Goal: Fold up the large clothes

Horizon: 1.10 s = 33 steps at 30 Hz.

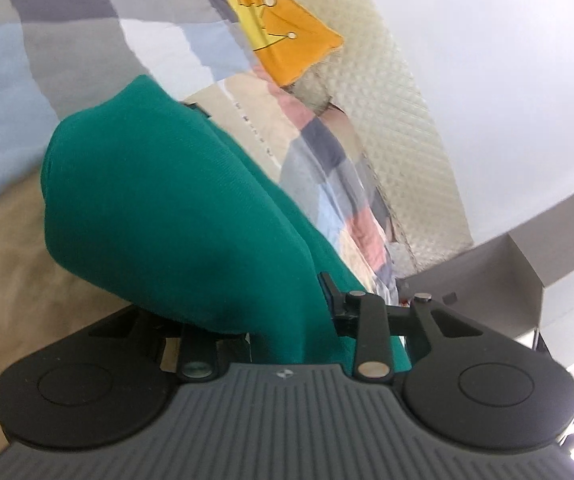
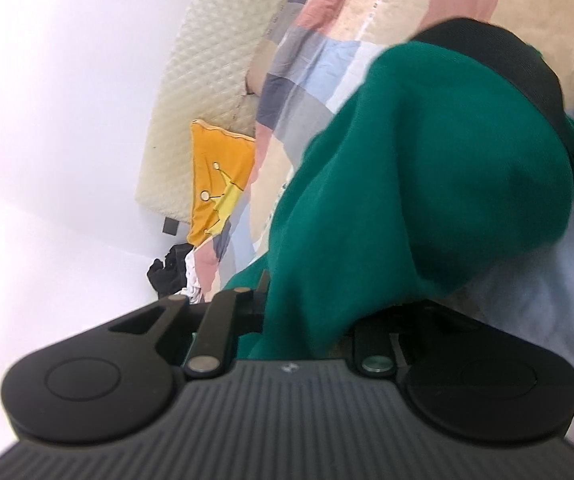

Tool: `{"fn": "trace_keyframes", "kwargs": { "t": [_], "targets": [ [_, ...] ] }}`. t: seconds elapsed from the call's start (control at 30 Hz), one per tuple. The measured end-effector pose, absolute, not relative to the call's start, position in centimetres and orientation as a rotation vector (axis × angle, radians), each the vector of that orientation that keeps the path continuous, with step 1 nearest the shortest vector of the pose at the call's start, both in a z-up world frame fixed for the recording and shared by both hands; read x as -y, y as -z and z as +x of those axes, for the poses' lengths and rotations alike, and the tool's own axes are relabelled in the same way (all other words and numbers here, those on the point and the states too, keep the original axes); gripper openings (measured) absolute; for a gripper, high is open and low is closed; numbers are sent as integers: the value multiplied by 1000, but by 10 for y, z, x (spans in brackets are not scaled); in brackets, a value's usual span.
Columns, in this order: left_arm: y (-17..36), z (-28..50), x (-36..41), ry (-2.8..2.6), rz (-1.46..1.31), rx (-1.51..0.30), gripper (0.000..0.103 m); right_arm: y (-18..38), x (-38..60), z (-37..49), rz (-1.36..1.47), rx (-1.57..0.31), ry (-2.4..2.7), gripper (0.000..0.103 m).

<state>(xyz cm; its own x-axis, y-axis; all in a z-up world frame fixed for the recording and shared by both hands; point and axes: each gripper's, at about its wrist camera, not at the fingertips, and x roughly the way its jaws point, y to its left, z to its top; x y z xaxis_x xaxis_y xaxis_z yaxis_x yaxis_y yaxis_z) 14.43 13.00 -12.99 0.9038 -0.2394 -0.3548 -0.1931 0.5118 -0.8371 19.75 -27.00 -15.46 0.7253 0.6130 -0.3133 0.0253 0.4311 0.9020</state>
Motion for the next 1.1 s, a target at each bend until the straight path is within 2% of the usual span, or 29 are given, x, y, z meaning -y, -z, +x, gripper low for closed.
{"fn": "trace_keyframes", "kwargs": {
  "t": [0.3, 0.53, 0.83, 0.93, 1.0, 1.1],
  "targets": [
    [95, 58, -130, 71, -962, -491, 38, 122, 273, 145, 1022, -673, -444, 24],
    [94, -7, -118, 73, -934, -527, 39, 115, 287, 108, 940, -686, -438, 24],
    [99, 1, -120, 67, -931, -591, 43, 119, 289, 113, 940, -767, -408, 29],
    [98, 3, -121, 82, -934, -607, 49, 117, 289, 115, 960, -773, -423, 45],
    [99, 7, -123, 98, -947, -605, 52, 115, 288, 115, 976, -770, -441, 61],
    [102, 16, -128, 111, -1002, -613, 58, 115, 285, 125, 1019, -770, -460, 75]
  ]
}}
